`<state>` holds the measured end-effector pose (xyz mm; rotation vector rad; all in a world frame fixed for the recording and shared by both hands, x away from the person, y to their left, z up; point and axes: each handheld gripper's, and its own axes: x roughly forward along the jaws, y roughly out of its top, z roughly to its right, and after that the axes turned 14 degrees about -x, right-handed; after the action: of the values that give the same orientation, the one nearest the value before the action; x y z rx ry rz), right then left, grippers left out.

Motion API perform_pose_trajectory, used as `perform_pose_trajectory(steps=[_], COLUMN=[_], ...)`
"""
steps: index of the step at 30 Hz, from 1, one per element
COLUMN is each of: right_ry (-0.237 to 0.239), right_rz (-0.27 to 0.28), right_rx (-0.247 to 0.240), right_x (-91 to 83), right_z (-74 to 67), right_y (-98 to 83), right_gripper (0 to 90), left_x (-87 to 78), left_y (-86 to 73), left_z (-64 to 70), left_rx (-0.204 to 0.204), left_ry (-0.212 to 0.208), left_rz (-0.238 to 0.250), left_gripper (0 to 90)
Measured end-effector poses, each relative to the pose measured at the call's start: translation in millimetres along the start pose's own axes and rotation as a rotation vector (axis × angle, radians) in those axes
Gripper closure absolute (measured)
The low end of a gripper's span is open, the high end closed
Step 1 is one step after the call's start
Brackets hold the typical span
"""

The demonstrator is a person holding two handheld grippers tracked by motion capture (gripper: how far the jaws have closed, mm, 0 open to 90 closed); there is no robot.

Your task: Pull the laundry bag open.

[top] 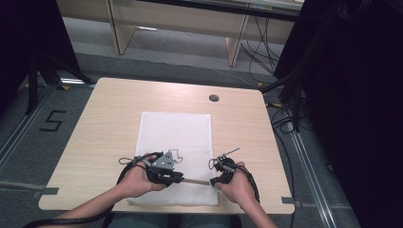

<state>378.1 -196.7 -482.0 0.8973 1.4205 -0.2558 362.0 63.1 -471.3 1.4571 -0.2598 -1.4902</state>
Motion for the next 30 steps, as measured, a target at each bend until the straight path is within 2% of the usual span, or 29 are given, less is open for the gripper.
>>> perform_pose_trajectory(steps=[3, 4, 7, 18, 30], right_ry=[-0.005, -0.003, -0.006, -0.005, 0.001], right_rz=[0.001, 0.003, -0.001, 0.003, 0.000], right_rx=[0.001, -0.004, 0.006, -0.008, 0.007], right_x=[0.0, 0.3, -0.1, 0.4, 0.7], right_z=[-0.5, 0.0, -0.8, -0.1, -1.8], right_y=[0.0, 0.0, 0.1, 0.0, 0.0], right_gripper=[90.0, 90.0, 90.0, 90.0, 90.0], left_x=[-1.1, -0.8, -0.8, -0.3, -1.1], left_y=[-1.0, -1.3, -1.9, -2.8, -3.3], left_z=[-0.6, -0.7, -0.3, 0.2, 0.2], left_rx=[0.000, -0.006, -0.011, -0.016, -0.008], left_ry=[0.005, -0.007, -0.002, -0.008, -0.010], left_rz=[0.002, 0.013, 0.006, 0.010, 0.002], left_gripper=[81.8, 81.8, 81.8, 81.8, 81.7])
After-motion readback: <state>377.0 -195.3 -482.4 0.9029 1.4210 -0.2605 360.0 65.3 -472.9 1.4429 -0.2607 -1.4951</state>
